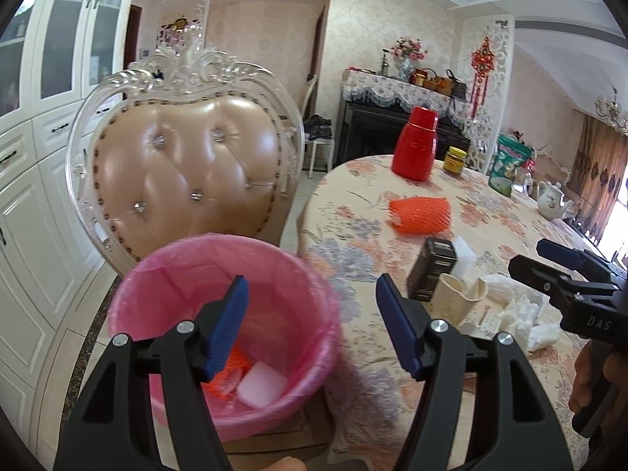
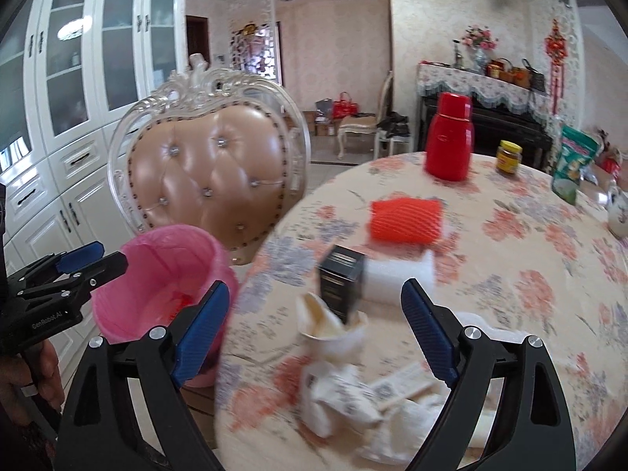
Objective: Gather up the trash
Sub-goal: 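Return both tools to the table and grasp the white paper bag with the left tool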
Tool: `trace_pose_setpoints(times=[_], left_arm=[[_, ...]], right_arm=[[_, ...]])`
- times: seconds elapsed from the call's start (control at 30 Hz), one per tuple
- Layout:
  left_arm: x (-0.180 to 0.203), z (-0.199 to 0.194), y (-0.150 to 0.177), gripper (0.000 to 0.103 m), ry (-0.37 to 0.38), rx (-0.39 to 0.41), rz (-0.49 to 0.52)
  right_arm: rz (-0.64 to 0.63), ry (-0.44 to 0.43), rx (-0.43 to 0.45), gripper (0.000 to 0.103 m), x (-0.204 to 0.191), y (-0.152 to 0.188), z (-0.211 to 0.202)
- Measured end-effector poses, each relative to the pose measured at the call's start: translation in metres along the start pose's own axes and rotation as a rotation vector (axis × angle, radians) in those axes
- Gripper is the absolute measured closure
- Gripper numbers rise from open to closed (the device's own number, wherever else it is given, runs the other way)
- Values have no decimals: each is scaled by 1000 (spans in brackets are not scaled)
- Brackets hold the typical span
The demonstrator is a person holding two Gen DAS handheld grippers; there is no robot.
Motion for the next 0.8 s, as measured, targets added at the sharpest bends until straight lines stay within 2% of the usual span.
trace_pose_setpoints(times=[0.8], left_arm=[[100, 36, -6, 31, 129, -48, 86]], right_arm=[[146, 138, -16, 18, 126, 20, -23]])
Point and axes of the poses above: each gripper's, at about its wrist camera, not at the fingertips, and z roughly the way its jaws point, x to its right, y to its underside, the point moved 1 cm from there along z, roughly the way its jaws point, and after that the axes turned 15 degrees about z, right-handed, at the moved point
